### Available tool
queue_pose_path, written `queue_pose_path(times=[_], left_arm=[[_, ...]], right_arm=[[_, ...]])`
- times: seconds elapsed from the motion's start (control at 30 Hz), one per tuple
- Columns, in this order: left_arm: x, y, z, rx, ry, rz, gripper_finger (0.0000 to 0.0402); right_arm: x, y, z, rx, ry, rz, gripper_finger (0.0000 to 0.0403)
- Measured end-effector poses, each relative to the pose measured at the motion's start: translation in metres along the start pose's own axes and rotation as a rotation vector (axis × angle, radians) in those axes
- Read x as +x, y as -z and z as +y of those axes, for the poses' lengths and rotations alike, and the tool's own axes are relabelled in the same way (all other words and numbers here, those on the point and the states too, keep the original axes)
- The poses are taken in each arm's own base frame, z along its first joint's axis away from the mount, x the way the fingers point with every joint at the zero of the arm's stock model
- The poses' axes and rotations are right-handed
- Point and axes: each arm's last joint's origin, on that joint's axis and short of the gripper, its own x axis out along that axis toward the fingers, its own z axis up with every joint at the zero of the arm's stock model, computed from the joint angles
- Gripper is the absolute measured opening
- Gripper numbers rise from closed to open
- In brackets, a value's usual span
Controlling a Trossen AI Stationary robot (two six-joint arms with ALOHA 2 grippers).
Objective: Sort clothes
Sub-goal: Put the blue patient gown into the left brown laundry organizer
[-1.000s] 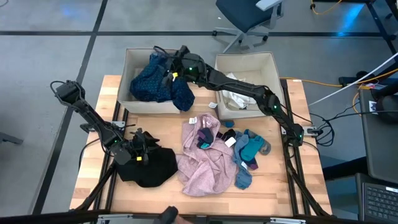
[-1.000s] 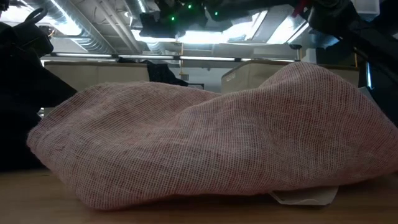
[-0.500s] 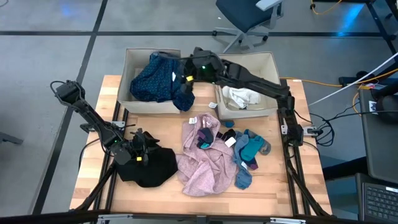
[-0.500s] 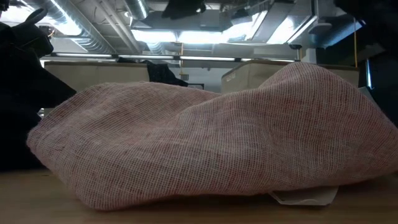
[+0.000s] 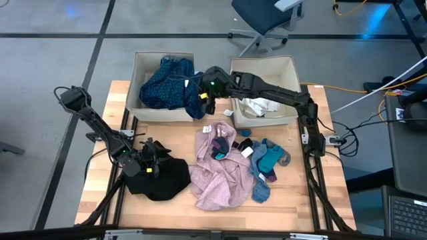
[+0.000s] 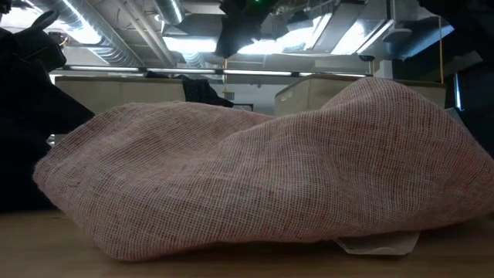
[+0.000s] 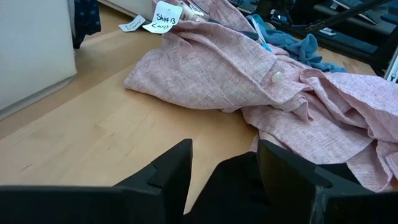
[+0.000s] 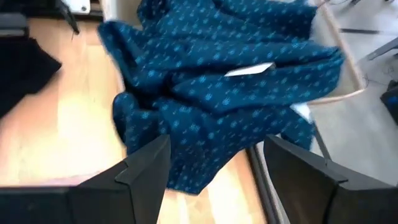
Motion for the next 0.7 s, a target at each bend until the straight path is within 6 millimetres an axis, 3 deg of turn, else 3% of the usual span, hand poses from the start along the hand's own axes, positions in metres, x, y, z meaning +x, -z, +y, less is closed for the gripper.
queue_pose_path(times=[0.53,0.63,0.7], left_arm=[[0.0,0.0,0.0,0.002,-0.001,0.001,0.0172],[0.0,0.0,0.0,0.001,0.0,0.001,0.0172],[0.0,0.0,0.0,0.001,-0.001,0.001,0.0172]], right_arm=[[0.025,0.043,0.021,0.003,-0.024,0.144,0.0257],[0.028,0.043,0.024,-0.004,-0.019,0.116,0.0257],[0.041,0.044,0.027,0.009,-0.013,0.075,0.0257]])
